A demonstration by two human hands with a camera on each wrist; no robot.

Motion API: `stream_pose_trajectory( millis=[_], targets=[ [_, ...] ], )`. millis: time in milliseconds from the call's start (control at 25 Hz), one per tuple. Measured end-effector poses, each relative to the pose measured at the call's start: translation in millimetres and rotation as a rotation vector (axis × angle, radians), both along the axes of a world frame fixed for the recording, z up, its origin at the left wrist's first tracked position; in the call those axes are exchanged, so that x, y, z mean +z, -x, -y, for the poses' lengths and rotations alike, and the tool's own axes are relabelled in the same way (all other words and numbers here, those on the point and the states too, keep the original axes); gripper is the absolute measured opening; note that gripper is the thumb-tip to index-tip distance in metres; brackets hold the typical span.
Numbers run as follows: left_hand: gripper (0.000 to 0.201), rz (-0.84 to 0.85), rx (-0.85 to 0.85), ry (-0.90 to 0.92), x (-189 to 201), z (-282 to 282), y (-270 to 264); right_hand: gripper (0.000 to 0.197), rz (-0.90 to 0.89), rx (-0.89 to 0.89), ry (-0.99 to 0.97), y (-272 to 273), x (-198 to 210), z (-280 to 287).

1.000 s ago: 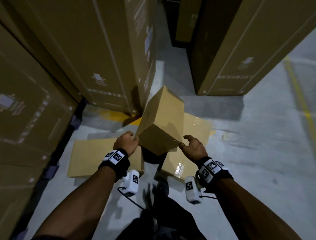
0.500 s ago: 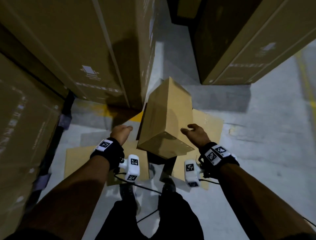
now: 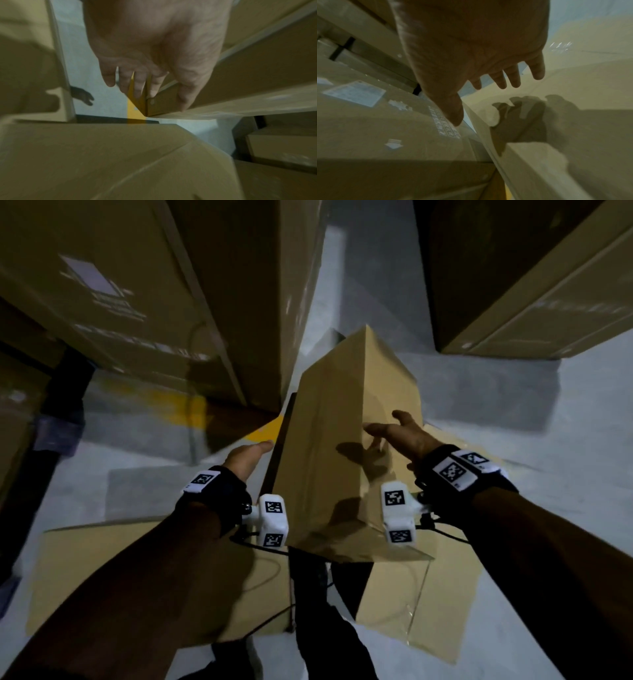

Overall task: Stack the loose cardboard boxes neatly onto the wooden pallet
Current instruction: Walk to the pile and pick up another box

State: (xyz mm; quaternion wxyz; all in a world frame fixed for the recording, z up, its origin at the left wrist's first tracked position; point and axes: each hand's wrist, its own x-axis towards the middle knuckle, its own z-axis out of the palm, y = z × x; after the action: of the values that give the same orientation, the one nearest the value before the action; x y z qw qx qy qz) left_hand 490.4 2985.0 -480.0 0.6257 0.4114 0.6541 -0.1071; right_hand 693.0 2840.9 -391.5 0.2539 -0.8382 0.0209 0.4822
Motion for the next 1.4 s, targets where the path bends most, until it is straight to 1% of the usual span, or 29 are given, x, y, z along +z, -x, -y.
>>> stream_pose_trajectory(
  millis=[120,240,360,400,480,520,560,600,640,680,720,760,800,840,880,1000,1080,1160,1200,1280,1360,1400],
  targets=[
    [0.064,0.014,-0.018,0.044,-52,-11,-31,0.091,-0.037,0.018,-0.038,-27,-48,-29],
    [0.06,0.018,0.006,0.112,-89,-16,-50,0.108,0.03,0.124,-0.012,-47,-91,-46],
    [0.063,-0.008,-0.014,0.175,-117,-21,-60,0.139,0.045,0.203,0.037,-55,-112,-50],
    [0.066,0.003,-0.026,0.19,-129,-23,-60,0.14,0.051,0.231,0.053,-57,-115,-48],
    [0.076,0.036,-0.041,0.243,-146,-25,-65,0.125,0.043,0.25,0.066,-61,-116,-46],
    [0.077,0.049,-0.047,0.273,-150,-25,-67,0.118,0.027,0.243,0.055,-63,-114,-45],
    [0.071,0.068,-0.035,0.295,-153,-24,-68,0.114,0.007,0.232,0.044,-66,-112,-44],
    [0.061,0.081,-0.022,0.313,-154,-22,-68,0.112,-0.007,0.222,0.043,-67,-110,-43],
    [0.056,0.085,-0.017,0.326,-153,-19,-68,0.111,-0.009,0.219,0.04,-67,-108,-41],
    [0.06,0.107,-0.001,0.337,-151,-18,-68,0.111,-0.007,0.218,0.039,-66,-104,-39],
    [0.074,0.104,-0.011,0.325,-152,-15,-67,0.111,-0.013,0.215,0.036,-64,-102,-36],
    [0.094,0.099,0.0,0.3,-165,-13,-64,0.11,-0.026,0.205,0.033,-64,-101,-30],
    [0.11,0.096,0.01,0.279,-178,-12,-60,0.108,-0.041,0.191,0.021,-63,-99,-25],
    [0.119,0.099,0.012,0.257,-185,-12,-60,0.105,-0.054,0.155,-0.001,-65,-96,-18],
    [0.122,0.101,0.022,0.237,-188,-10,-59,0.101,-0.072,0.115,-0.032,-66,-90,-11],
    [0.127,0.107,0.049,0.182,-137,1,-69,0.091,-0.106,0.067,-0.09,-71,-70,9],
    [0.123,0.12,0.064,0.12,-107,11,-74,0.089,-0.138,0.038,-0.118,-75,-57,22],
    [0.124,0.188,0.025,0.021,-82,23,-79,0.085,-0.168,0.018,-0.151,-81,-45,39],
    [0.125,0.22,0.007,-0.028,-70,29,-80,0.08,-0.175,0.018,-0.191,-83,-41,48],
    [0.116,0.252,-0.071,-0.126,-42,46,-87,0.067,-0.122,0.026,-0.254,-85,-27,69],
    [0.104,0.22,-0.136,-0.231,-23,62,-93,0.069,-0.056,-0.038,-0.328,-81,-23,86],
    [0.105,0.194,-0.17,-0.289,-14,69,-96,0.072,-0.024,-0.092,-0.358,-78,-25,92]
  ],
)
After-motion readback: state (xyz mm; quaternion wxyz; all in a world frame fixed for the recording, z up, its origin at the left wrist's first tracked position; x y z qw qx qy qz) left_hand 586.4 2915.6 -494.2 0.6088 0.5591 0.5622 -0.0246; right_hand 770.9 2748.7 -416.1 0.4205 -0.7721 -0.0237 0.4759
